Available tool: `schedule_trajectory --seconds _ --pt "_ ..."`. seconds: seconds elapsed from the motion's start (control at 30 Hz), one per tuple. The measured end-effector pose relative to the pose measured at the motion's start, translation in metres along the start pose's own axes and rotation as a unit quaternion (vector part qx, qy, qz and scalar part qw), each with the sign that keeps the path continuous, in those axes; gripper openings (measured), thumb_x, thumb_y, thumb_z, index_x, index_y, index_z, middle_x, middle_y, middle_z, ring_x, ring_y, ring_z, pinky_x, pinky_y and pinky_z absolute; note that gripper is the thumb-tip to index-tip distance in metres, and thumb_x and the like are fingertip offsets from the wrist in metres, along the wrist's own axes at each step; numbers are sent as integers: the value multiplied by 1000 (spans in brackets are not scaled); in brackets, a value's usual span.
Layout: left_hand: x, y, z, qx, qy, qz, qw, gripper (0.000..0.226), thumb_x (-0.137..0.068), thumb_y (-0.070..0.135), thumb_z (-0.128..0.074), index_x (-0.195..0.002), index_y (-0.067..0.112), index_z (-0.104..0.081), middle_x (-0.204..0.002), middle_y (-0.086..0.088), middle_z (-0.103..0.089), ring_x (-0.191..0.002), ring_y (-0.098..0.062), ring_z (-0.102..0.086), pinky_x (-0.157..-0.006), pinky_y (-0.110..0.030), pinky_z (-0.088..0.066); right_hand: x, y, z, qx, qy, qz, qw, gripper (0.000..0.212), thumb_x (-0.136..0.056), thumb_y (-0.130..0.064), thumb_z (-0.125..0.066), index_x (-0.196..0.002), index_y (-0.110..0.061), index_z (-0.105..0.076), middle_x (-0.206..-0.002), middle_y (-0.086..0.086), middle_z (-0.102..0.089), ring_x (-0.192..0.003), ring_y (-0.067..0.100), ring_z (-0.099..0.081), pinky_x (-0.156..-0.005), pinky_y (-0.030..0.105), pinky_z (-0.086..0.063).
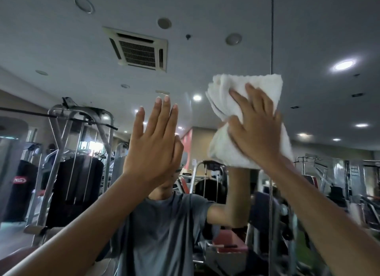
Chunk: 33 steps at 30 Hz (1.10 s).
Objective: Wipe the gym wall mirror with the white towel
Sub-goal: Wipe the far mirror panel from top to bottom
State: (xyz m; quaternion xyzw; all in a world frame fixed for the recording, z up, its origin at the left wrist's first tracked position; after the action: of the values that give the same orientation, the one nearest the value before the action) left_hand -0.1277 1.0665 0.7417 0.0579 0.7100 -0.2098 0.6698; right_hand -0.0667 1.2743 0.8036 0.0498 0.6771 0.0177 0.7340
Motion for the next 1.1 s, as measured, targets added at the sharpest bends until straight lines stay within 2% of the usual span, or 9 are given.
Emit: schedule_trajectory --seconds 0.1,0.27,0.33,0.5,0.63,0.8,0.9,1.0,1.1 --pt "1 -5 -1 7 13 0 1000 65 -98 29 -23 -154 -3 -25 -163 -20 -21 -153 -30 -17 -122 -56 -14 4 -47 -8 2 0 15 1000 67 -90 -47 -25 -156 -37 -23 -167 1 -15 -153 24 -13 -115 61 -19" --pt "1 -5 0 13 7 40 999 70 -98 34 -16 -153 -9 -22 -163 -26 -15 -153 -37 -10 -120 -65 -16 42 -11 -3 25 -43 347 937 62 -87 -43 -45 -148 -36 -37 -163 1 -27 -148 25 -28 -104 56 -35" --pt "1 -5 0 9 -5 48 999 71 -98 34 -17 -152 -10 -23 -162 -27 -14 -153 -38 -9 -119 -65 -17 18 25 4 35 -44 316 947 64 -84 -41 -43 -148 -38 -36 -161 1 -31 -145 26 -32 -104 62 -36" --pt "1 -5 3 16 -3 51 999 69 -95 30 -21 -151 -11 -28 -161 -28 -20 -152 -37 -14 -119 -63 -19 -60 -19 10 -5 18 -4 1000 65 -84 -38 -33 -148 -33 -42 -161 3 -30 -146 26 -26 -109 57 -25" --pt "1 -7 5 44 35 70 996 66 -94 27 -25 -148 -11 -35 -157 -29 -30 -150 -38 -22 -122 -56 -16 -25 -97 -12 28 -16 204 978 67 -89 -47 -27 -155 -36 -30 -166 1 -21 -152 24 -18 -110 56 -25" --pt "2 -11 4 54 46 79 994 67 -91 26 -30 -146 -12 -37 -154 -32 -34 -148 -40 -27 -121 -54 -21 6 -17 -6 36 -31 334 941 62 -88 -44 -45 -149 -35 -38 -162 2 -31 -148 24 -28 -101 54 -33" --pt "-5 -9 5 49 39 97 993 64 -90 35 -35 -141 -3 -45 -146 -32 -41 -141 -40 -32 -117 -52 -17 -19 34 8 13 -21 191 981 63 -86 -43 -38 -148 -35 -38 -160 3 -35 -143 27 -32 -101 63 -38" --pt "-23 -6 2 21 37 93 995 60 -90 42 -35 -137 7 -49 -132 -29 -45 -124 -35 -33 -104 -50 -16 -45 15 2 3 34 -6 999 64 -87 -42 -31 -149 -31 -41 -161 0 -31 -146 24 -27 -109 55 -27" --pt "-43 -7 2 10 62 67 996 57 -90 40 -37 -132 5 -52 -123 -23 -48 -113 -32 -35 -98 -47 -20 -33 -18 -7 6 32 33 999 64 -89 -43 -30 -152 -33 -35 -163 0 -27 -149 23 -23 -113 56 -23"
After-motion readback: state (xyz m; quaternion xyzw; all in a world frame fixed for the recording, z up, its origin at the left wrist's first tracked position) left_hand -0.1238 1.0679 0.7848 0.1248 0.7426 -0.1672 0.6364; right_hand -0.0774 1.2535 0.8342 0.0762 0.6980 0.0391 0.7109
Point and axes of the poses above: each hand's wrist, its own x-axis away from the middle knuckle, its own z-axis out of the back of the hand, y = z × x, the point moved 2 cm from there along -x, towards the middle knuckle
